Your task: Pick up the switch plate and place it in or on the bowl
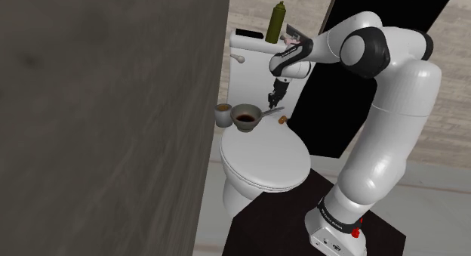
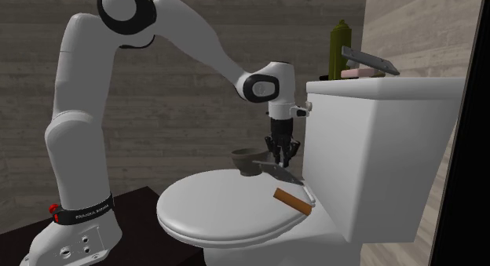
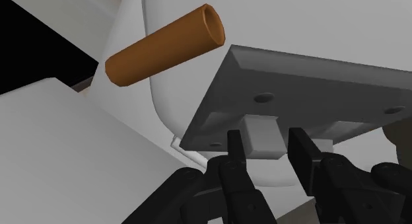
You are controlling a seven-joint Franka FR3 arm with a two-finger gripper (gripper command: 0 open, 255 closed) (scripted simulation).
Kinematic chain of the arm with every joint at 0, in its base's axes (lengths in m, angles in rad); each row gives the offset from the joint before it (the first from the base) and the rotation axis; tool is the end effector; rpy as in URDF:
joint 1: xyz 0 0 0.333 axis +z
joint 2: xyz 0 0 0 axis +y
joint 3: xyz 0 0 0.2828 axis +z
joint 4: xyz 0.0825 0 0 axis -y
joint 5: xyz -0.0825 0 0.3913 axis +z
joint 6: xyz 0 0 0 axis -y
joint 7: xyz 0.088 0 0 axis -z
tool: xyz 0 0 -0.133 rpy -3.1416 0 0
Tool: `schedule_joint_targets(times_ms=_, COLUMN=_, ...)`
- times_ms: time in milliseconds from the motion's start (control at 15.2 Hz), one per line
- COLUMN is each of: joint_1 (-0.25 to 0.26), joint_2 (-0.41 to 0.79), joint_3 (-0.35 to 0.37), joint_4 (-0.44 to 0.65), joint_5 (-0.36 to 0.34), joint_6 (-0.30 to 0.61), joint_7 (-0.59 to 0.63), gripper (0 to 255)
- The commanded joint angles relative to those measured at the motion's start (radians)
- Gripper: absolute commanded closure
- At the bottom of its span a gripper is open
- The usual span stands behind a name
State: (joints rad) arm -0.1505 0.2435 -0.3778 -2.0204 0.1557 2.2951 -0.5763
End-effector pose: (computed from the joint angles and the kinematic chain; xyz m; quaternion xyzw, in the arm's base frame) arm 0.5181 -0.2933 0.2807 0.9993 -0.0200 0.0300 0.0007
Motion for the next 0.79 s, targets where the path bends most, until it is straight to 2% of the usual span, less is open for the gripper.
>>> schedule_joint_targets(times_ms=0, joint_1=0.003, joint_2=-0.016, joint_3=-0.003, joint_4=0.011, joint_5=-0.01, joint_6=-0.025, joint_7=0.007, gripper=255)
schedule_joint_targets(times_ms=726, joint_1=0.011, joint_2=-0.085, joint_3=-0.013, joint_4=0.079, joint_5=-0.051, joint_6=-0.156, joint_7=0.038, gripper=255)
